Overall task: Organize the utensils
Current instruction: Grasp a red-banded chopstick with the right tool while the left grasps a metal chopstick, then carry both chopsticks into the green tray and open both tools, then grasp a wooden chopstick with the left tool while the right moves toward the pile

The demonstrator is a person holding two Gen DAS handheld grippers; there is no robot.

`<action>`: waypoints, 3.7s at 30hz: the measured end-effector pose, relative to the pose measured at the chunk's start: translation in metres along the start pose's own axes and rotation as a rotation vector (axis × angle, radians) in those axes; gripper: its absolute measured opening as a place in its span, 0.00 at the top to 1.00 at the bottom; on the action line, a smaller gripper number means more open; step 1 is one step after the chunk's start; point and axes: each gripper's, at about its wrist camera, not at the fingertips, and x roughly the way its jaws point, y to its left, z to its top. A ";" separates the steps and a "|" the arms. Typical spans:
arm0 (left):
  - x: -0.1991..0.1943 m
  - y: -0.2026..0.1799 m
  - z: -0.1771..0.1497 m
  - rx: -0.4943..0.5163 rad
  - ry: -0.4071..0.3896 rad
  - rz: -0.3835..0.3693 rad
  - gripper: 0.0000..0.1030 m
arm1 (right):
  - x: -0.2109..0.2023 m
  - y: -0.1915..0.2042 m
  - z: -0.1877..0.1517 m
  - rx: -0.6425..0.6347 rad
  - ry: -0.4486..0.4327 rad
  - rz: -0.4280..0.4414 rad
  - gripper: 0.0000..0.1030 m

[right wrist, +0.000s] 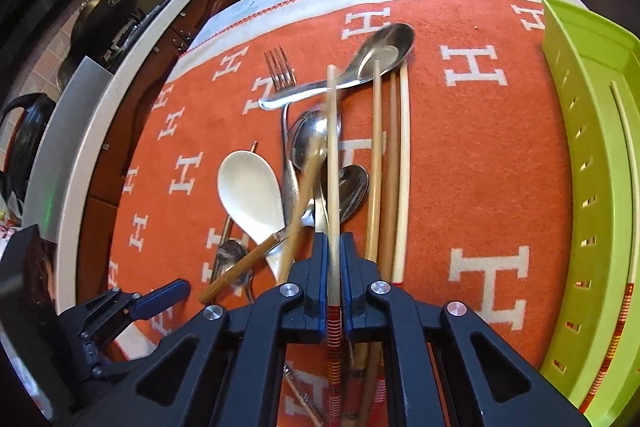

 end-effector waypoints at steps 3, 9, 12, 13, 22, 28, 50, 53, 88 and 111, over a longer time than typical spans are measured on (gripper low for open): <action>0.000 0.006 0.000 -0.016 -0.010 0.008 0.96 | -0.011 -0.002 -0.003 0.012 -0.016 0.020 0.95; -0.003 0.022 -0.003 -0.094 -0.016 0.014 0.97 | -0.037 -0.008 -0.008 0.042 -0.053 0.057 0.95; -0.012 0.034 -0.004 -0.143 -0.032 0.020 0.97 | -0.053 -0.013 -0.011 0.062 -0.088 0.069 0.95; -0.017 0.037 -0.004 -0.151 -0.043 0.021 0.97 | -0.058 -0.014 -0.012 0.063 -0.095 0.072 0.95; -0.067 0.015 0.015 -0.121 -0.129 -0.064 0.97 | -0.098 -0.033 -0.024 0.116 -0.150 0.100 0.95; -0.086 -0.043 0.048 -0.014 -0.174 -0.165 0.97 | -0.127 -0.060 -0.035 0.152 -0.185 0.082 0.95; -0.044 -0.234 0.122 0.154 -0.060 -0.334 0.97 | -0.204 -0.189 -0.041 0.284 -0.297 -0.151 0.94; -0.028 -0.237 0.121 0.148 -0.030 -0.338 0.97 | -0.199 -0.199 -0.037 0.287 -0.284 -0.177 0.94; -0.067 -0.149 0.089 0.179 -0.166 -0.122 0.70 | -0.169 -0.150 -0.047 0.252 -0.267 -0.182 0.71; -0.031 -0.053 0.079 0.059 -0.160 -0.179 0.80 | -0.125 -0.044 -0.009 0.030 -0.180 -0.056 0.71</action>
